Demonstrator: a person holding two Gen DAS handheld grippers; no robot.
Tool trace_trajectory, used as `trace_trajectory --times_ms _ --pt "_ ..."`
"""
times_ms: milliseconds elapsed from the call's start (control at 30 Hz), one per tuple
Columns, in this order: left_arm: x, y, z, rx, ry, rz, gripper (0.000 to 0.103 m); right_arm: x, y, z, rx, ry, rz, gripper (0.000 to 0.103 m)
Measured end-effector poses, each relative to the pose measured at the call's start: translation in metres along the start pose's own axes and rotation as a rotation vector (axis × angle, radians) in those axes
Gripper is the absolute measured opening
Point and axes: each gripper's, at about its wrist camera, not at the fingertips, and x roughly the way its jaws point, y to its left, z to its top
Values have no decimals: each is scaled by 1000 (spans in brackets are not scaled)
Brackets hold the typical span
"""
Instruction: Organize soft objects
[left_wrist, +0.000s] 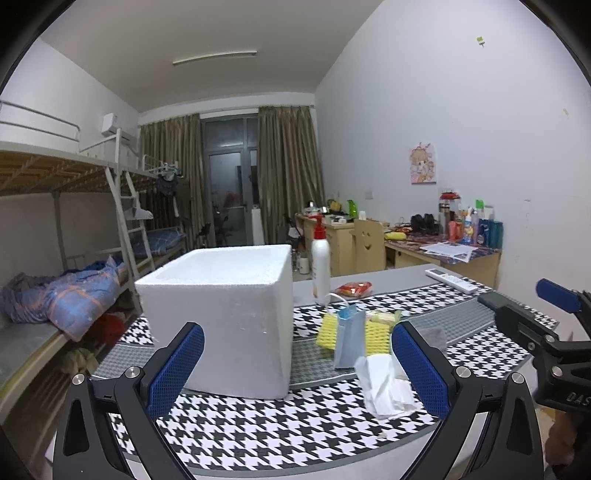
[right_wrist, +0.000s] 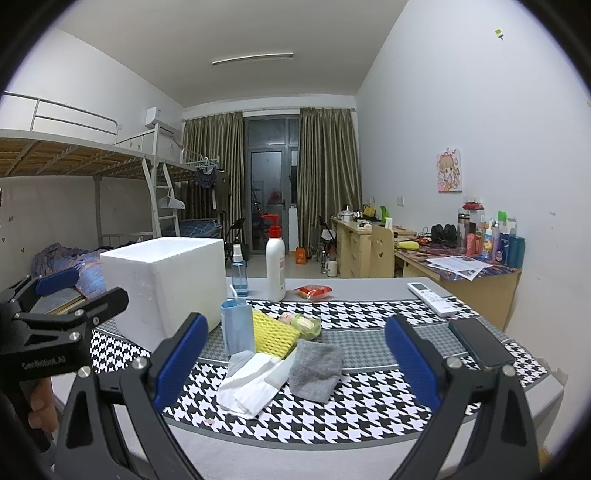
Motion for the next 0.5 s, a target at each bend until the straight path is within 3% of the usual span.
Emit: trace_trajectory --times_ms 500 --pt "3 8 0 -37 7 4 102 4 0 -1 5 5 1 99"
